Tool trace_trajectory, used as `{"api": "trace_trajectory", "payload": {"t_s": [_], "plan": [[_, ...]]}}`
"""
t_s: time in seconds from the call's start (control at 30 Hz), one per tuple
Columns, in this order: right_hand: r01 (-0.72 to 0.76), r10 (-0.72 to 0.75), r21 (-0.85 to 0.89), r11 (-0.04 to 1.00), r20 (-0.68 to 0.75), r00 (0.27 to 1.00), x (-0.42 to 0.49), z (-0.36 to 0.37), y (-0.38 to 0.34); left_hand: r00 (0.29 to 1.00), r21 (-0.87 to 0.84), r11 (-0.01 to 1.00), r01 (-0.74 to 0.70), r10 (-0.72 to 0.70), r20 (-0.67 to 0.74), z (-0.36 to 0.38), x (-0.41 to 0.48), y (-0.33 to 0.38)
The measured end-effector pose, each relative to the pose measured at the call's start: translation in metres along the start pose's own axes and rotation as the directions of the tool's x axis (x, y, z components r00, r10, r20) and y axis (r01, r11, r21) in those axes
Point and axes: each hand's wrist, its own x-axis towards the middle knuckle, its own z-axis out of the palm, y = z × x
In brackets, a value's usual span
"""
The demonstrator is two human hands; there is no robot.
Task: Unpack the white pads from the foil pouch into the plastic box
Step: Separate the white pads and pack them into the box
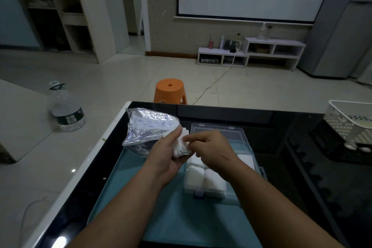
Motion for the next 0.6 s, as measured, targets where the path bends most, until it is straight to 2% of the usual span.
{"api": "trace_trajectory", "payload": {"t_s": [0.07,0.17,0.3,0.37,0.47,0.6], "plan": [[0.026,-0.024,-0.092,0.995,0.028,0.999,0.000,-0.001,0.000,1.000,0.023,1.000,-0.011,0.011,0.013,-0.003,0.000,-0.001],[0.025,-0.023,-0.098,0.995,0.030,0.999,-0.001,-0.001,-0.001,0.999,0.054,0.998,-0.015,0.017,-0.041,-0.005,0.002,-0.002],[0.110,-0.123,-0.096,0.989,-0.148,0.981,0.001,-0.006,-0.001,0.999,0.064,0.998,-0.003,0.005,-0.040,-0.002,0.001,-0.001],[0.178,-0.199,-0.227,0.958,-0.074,0.977,0.001,-0.008,0.000,0.999,0.089,0.996,-0.003,0.006,-0.034,-0.001,0.000,-0.002],[0.221,-0.186,-0.484,0.846,0.120,0.975,0.001,-0.005,0.003,1.000,0.145,0.989,0.002,-0.003,0.008,0.002,-0.004,-0.003],[0.259,-0.201,-0.597,0.760,0.163,0.966,0.001,-0.005,0.007,0.994,0.259,0.966,0.001,-0.028,0.102,0.003,-0.010,-0.005]]}}
